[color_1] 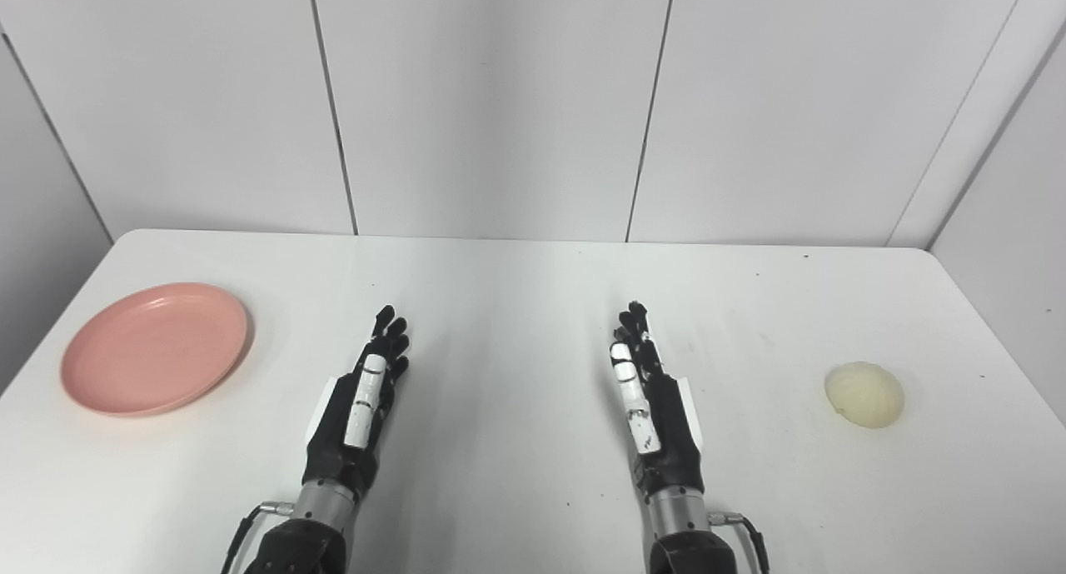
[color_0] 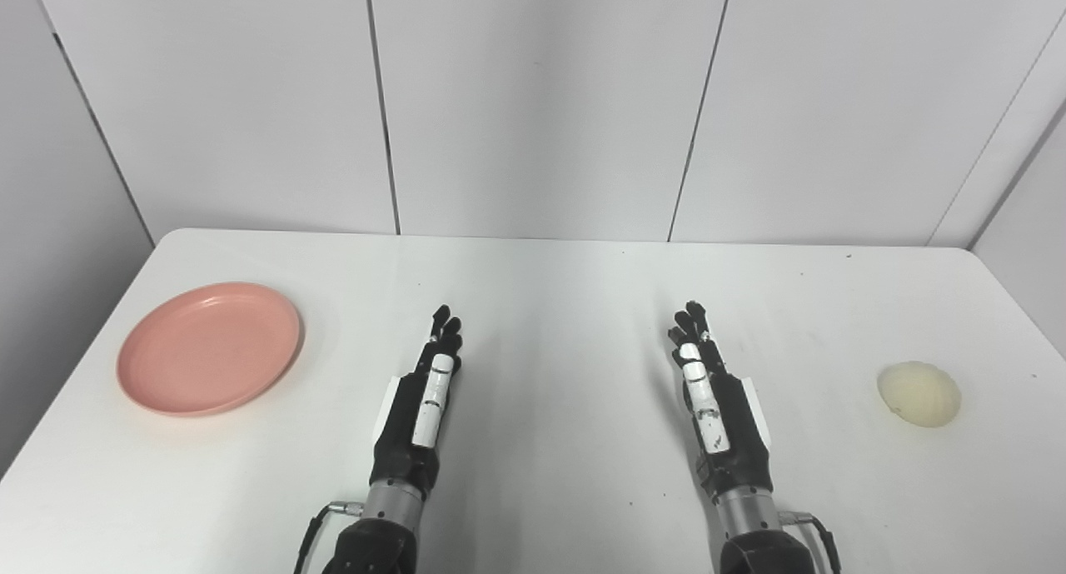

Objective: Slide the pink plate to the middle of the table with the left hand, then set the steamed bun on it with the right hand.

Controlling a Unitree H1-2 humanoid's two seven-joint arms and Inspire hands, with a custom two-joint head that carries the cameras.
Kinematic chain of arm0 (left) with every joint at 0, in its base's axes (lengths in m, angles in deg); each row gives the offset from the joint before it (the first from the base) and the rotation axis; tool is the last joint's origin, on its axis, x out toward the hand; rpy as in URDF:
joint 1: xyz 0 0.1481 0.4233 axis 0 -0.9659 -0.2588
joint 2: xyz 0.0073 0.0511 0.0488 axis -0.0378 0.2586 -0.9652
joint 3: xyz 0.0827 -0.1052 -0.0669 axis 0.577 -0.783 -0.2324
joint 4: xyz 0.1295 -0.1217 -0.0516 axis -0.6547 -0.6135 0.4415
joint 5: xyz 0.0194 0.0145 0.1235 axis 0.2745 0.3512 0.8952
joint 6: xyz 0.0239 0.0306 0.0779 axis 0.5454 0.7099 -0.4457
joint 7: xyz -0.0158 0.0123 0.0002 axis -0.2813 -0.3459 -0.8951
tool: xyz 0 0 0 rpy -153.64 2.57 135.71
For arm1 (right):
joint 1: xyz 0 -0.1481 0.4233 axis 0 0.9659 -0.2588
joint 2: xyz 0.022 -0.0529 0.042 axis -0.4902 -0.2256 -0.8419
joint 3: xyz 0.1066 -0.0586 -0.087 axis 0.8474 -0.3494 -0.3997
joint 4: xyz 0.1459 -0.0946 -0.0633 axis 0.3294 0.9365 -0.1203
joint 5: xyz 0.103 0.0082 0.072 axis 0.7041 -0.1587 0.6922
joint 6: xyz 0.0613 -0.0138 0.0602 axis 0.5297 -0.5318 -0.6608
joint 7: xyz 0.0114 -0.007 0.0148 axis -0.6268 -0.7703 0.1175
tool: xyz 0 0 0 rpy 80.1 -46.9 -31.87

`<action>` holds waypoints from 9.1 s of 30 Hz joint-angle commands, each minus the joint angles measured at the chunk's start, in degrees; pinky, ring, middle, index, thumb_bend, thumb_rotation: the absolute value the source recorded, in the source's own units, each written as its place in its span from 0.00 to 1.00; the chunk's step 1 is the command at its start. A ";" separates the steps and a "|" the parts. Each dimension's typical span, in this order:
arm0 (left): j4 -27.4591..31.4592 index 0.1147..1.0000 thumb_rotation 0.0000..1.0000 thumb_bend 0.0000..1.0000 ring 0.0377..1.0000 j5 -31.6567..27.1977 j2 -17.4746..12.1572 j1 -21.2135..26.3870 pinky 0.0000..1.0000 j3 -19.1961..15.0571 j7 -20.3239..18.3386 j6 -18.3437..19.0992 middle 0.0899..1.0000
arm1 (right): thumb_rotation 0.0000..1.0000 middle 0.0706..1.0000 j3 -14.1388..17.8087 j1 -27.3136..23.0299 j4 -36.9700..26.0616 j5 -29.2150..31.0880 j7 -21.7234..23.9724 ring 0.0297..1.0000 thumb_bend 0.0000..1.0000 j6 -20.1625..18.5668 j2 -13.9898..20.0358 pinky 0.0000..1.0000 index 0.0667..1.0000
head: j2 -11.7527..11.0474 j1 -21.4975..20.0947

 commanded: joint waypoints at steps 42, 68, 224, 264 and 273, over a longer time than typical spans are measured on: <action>-1.94 1.00 1.00 0.61 1.00 -2.65 -0.36 -0.24 1.00 -0.72 -1.28 -1.34 1.00 | 0.91 0.97 -0.13 -0.18 -0.23 -0.61 0.55 0.96 0.57 0.39 0.20 1.00 0.98 | -0.03 -0.02; -1.63 1.00 1.00 0.64 1.00 -2.36 -0.64 -0.36 1.00 -0.59 -1.38 -0.61 1.00 | 0.90 0.97 -0.24 -0.14 -0.52 -0.75 0.47 0.96 0.55 0.31 0.19 1.00 0.98 | 0.09 -0.07; -6.49 0.99 1.00 0.64 0.98 0.17 0.68 5.93 1.00 -3.87 5.00 -9.46 0.98 | 0.93 1.00 2.11 0.12 1.92 4.43 4.64 0.99 0.49 2.04 4.13 1.00 1.00 | -6.52 20.57; -10.58 0.75 1.00 0.74 0.78 -7.14 -21.16 17.22 0.88 -27.21 14.41 -6.73 0.76 | 0.95 1.00 4.77 -0.40 4.09 6.88 6.44 1.00 0.32 2.36 4.32 1.00 1.00 | -11.99 29.95; -18.04 0.82 1.00 0.74 0.87 -10.46 -25.59 17.27 0.95 -27.75 11.53 -10.02 0.83 | 0.95 1.00 4.92 -0.33 3.73 7.19 6.76 1.00 0.33 2.02 4.40 1.00 1.00 | -11.67 30.13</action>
